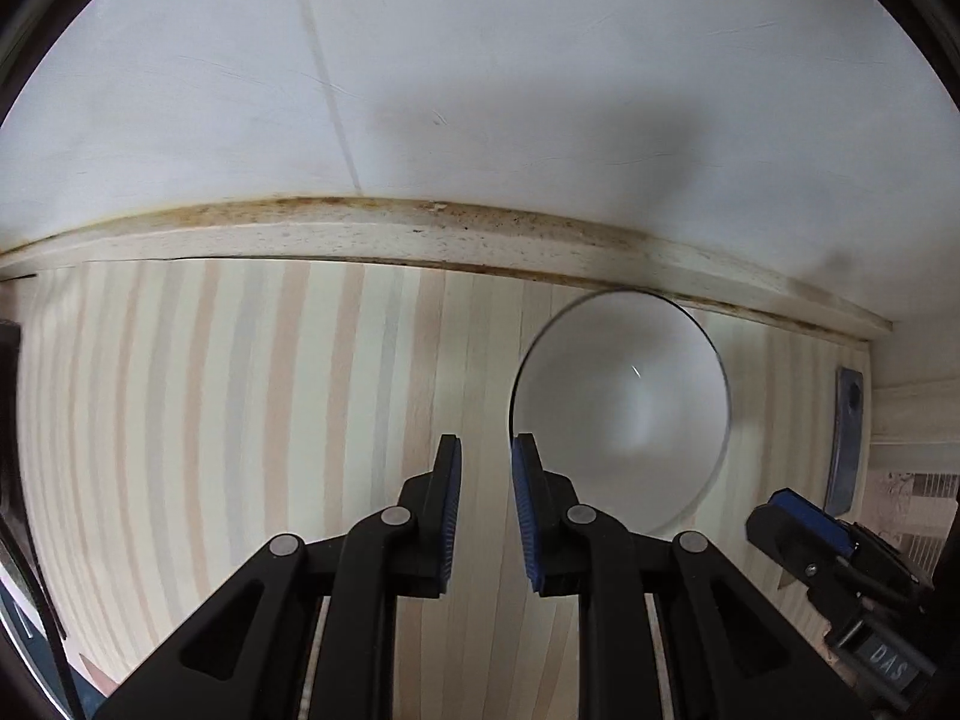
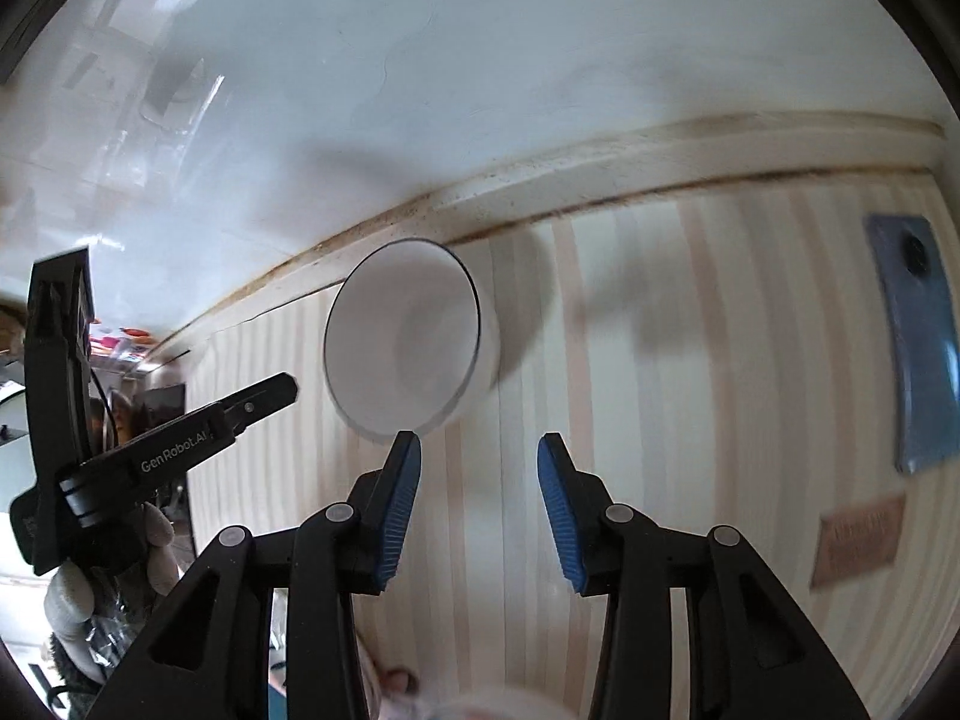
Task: Organize plates and bowls
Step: 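Grasp the black-rim white bowl rim with the left tool while the right tool grasps it too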
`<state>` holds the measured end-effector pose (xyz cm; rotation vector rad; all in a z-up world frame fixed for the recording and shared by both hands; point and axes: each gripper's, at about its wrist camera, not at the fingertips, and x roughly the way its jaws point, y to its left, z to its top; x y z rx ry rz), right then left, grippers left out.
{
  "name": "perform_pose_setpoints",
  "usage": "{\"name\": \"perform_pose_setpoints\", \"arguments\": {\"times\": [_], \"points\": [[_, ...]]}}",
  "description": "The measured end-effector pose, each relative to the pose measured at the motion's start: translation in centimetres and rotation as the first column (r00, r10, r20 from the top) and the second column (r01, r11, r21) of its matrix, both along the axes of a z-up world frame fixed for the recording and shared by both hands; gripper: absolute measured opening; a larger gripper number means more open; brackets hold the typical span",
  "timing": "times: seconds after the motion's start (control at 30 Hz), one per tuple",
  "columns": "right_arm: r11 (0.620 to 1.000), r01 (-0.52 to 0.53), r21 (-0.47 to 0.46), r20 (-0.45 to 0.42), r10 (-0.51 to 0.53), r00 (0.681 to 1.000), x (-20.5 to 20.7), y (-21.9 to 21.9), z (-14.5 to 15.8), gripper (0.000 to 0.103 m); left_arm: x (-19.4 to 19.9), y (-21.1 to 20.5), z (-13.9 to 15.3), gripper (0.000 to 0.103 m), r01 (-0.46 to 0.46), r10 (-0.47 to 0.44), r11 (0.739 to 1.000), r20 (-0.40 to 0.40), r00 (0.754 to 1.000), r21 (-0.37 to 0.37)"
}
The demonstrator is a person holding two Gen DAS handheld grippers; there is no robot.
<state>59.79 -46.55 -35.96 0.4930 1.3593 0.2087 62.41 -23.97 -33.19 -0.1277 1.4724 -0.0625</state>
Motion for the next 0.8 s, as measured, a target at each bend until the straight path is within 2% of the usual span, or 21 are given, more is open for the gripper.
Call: {"name": "perform_pose_setpoints", "arguments": {"times": [0.1, 0.23, 0.3, 0.33, 0.4, 0.5, 0.67, 0.8], "points": [[1.0, -0.014, -0.017, -0.015, 0.013, 1.0, 2.2, 0.8, -1.3, 0.044, 1.0, -0.3, -1.5, 0.018, 0.009, -0.008, 1.0, -0.033, 0.999, 0.003], [0.999, -0.022, -0.041, -0.038, 0.021, 0.999, 4.0, 1.3, -2.9, 0.044, 1.8, -1.2, -2.4, 0.015, 0.056, -0.056, 0.998, -0.037, 0.998, 0.012], [0.998, -0.028, -0.051, -0.045, 0.025, 0.999, 4.6, 1.5, -3.6, 0.042, 1.9, -1.3, -3.0, 0.014, 0.057, -0.059, 0.997, -0.05, 0.997, -0.046], [0.998, -0.03, -0.052, -0.048, 0.027, 0.998, 4.8, 1.5, -3.9, 0.039, 1.8, -1.5, -3.2, 0.013, 0.052, -0.055, 0.997, -0.058, 0.997, -0.058], [0.998, -0.04, -0.054, -0.06, 0.037, 0.997, 5.2, 1.7, -4.6, 0.021, 1.8, -1.4, -3.3, 0.013, 0.05, -0.054, 0.997, -0.058, 0.997, -0.067], [0.999, -0.046, -0.028, -0.057, 0.044, 0.997, 5.6, 1.9, -5.4, 0.013, 1.7, -0.8, -3.3, 0.013, 0.023, -0.03, 0.994, -0.065, 0.997, -0.111], [1.0, -0.026, -0.01, -0.049, 0.026, 0.998, 5.7, 1.8, -5.6, 0.013, 1.3, 1.0, -3.5, 0.013, -0.037, 0.019, 0.982, -0.098, 0.995, -0.186], [1.0, -0.019, 0.018, -0.052, 0.02, 0.998, 5.6, 1.5, -5.7, 0.013, 1.4, 1.5, -3.2, 0.013, -0.051, 0.031, 0.979, -0.098, 0.995, -0.198]]}}
